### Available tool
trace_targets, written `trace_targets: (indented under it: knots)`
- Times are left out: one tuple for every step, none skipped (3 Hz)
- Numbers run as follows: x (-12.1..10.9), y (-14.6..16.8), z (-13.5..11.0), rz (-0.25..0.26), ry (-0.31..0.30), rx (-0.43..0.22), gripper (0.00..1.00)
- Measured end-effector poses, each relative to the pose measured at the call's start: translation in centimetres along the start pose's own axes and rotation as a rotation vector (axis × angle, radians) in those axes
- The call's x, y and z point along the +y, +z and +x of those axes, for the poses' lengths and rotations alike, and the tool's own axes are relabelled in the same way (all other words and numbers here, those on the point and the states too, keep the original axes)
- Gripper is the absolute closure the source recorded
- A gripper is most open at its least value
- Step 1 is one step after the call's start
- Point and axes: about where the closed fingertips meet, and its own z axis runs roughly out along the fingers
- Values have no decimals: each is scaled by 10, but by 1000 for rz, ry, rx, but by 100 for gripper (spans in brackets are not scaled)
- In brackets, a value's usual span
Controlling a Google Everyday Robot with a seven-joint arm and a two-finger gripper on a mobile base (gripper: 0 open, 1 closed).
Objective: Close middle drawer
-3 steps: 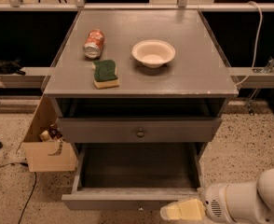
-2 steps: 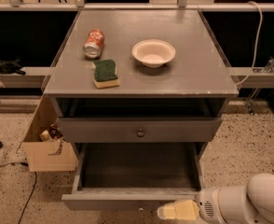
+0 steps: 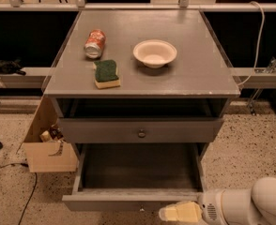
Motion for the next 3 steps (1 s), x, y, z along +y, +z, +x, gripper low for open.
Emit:
trace_targets:
  knots:
    - [3, 5, 1, -14, -21, -82, 0]
    - [-2, 7, 0, 17, -60, -186, 0]
    - [-3, 3, 0, 36, -78, -207, 0]
